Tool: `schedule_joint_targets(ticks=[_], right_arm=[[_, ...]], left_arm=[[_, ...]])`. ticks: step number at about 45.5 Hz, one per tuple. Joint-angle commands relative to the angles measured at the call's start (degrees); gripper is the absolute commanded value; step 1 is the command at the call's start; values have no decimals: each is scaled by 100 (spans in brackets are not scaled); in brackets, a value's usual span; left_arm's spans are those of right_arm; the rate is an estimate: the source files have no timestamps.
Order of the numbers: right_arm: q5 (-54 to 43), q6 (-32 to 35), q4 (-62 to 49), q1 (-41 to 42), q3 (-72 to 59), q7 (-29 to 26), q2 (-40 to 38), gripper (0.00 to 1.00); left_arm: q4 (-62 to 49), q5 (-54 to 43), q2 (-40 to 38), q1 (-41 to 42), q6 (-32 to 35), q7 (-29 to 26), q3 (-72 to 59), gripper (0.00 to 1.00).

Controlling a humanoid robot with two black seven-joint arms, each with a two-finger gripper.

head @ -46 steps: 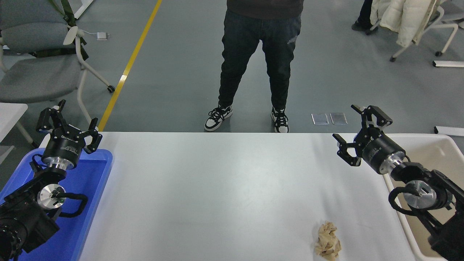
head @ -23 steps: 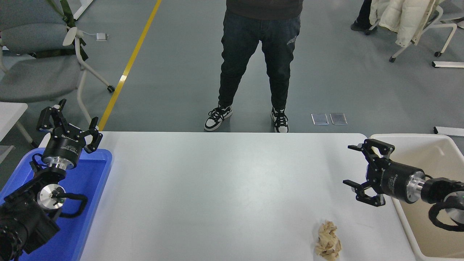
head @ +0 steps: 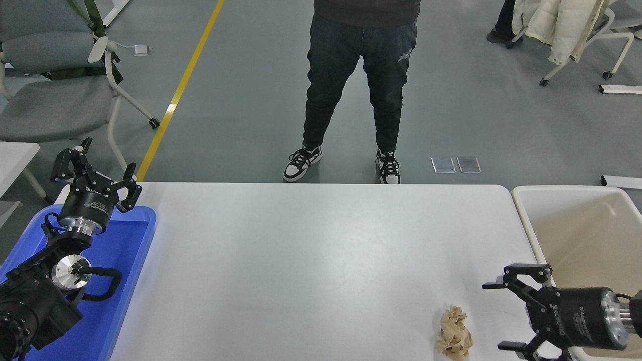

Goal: Clean the table surface

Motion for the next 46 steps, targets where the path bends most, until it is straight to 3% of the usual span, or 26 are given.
schedule_joint_targets(ticks=[1, 19, 35, 46], right_arm=[[-941, 350, -3, 886, -1159, -45, 163, 99], [-1374, -1882, -434, 877, -1169, -423, 1746, 98], [-1497, -2384, -742, 869, -1080, -54, 1896, 98], [-2270, -2410, -689, 851, -1203, -71, 2080, 98]], left_arm=[[-2, 0, 0, -3, 1, 0, 2, 100], [-2, 0, 0, -3, 1, 0, 2, 100], [-2, 0, 0, -3, 1, 0, 2, 100], [7, 0, 9, -3, 1, 0, 2, 100]])
